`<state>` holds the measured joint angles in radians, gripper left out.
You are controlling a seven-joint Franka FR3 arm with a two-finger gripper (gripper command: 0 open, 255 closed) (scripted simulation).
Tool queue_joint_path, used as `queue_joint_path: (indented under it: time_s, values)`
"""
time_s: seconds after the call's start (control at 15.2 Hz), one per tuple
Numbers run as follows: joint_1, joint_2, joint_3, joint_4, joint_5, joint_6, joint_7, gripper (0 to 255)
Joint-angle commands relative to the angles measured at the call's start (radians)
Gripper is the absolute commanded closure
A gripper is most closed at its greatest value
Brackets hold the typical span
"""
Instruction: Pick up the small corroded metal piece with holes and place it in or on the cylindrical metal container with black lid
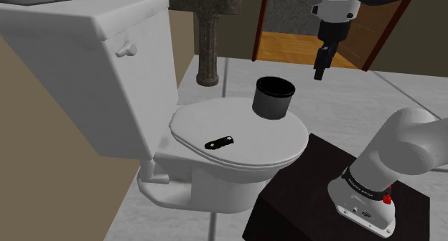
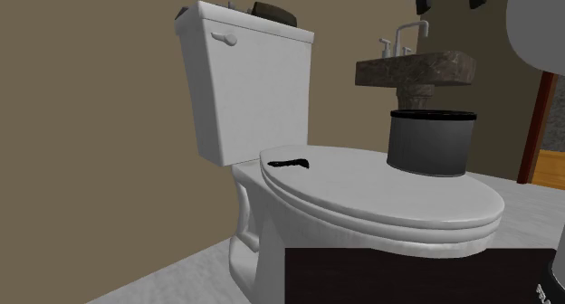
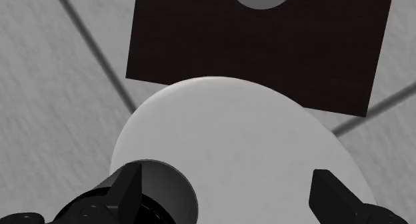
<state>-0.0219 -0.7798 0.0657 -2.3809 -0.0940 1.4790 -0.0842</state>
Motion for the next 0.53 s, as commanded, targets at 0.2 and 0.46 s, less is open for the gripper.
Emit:
queue_joint_path:
  time_s: [0.2,0.46]
  values:
    - [0.028,0.084,0.007,-0.010,0.005,0.089,-0.037,0]
    - [0.064,0.205,0.020,-0.009,0.012,0.201,-0.085,0]
